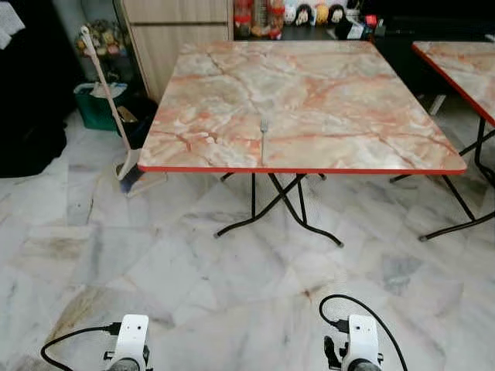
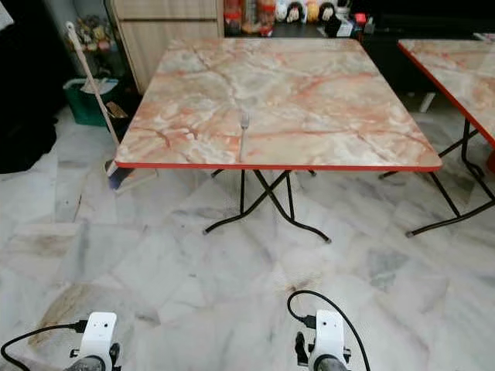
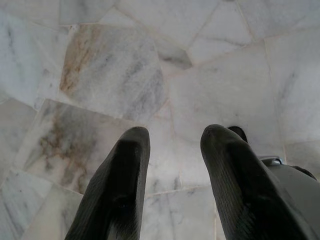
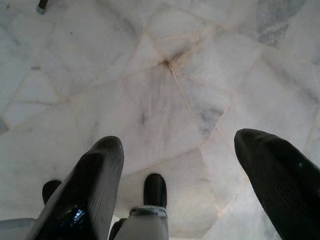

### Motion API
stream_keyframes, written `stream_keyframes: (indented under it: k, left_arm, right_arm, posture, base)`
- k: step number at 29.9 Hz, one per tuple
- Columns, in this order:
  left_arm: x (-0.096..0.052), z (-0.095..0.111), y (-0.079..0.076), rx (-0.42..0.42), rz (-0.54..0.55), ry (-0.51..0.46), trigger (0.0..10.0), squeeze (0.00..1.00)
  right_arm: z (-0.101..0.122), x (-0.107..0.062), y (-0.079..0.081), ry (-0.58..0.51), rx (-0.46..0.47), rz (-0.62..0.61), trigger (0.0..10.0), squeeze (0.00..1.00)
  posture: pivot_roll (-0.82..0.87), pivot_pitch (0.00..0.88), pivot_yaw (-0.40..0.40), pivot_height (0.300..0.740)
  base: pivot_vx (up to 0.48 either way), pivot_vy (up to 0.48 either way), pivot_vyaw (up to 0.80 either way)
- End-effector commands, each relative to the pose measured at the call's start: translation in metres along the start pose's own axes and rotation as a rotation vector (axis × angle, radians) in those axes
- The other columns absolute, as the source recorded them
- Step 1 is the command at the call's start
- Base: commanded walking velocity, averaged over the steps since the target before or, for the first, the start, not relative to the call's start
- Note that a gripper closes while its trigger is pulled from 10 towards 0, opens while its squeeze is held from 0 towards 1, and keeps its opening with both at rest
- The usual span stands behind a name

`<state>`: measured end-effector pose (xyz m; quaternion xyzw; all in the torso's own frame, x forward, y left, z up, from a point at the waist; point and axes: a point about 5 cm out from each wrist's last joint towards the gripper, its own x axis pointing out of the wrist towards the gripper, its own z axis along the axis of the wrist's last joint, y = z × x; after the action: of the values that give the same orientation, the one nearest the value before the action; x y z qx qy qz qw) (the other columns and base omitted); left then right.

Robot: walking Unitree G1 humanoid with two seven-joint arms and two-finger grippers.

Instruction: Setting the table

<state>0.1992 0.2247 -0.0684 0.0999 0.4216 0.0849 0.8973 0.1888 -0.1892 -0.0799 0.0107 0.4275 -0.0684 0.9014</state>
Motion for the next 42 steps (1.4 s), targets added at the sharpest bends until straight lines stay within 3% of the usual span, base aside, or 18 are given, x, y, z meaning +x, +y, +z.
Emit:
stream_keyframes:
  k: [1,14,42]
  left_arm:
    - [-0.0001,-0.0028,0.0027,0.013,0.004,0.018,10.0,0.0]
    - [0.0,-0.0032,0.007,0.035,0.006,0.021,10.0,0.0]
    - [0.0005,-0.001,0.0085,0.016,0.014,0.014,10.0,0.0]
  right_arm:
    - [0.0004,0.0002,0.0007,0.002,0.009,0.002,10.0,0.0]
    - [-0.0022,-0.0004,0.0038,0.004,0.033,0.006,10.0,0.0]
    - [-0.0054,-0.0014,0.0003,0.006,0.077,-0.018,10.0,0.0]
  posture:
    - [0.03,0.054,0.006,0.74]
    - [0.04,0.024,0.017,0.74]
    - [0.03,0.092,0.018,0.74]
  base:
    - [0.304,0.0,0.0]
    - [0.333,0.0,0.0]
    - [0.427,0.0,0.0]
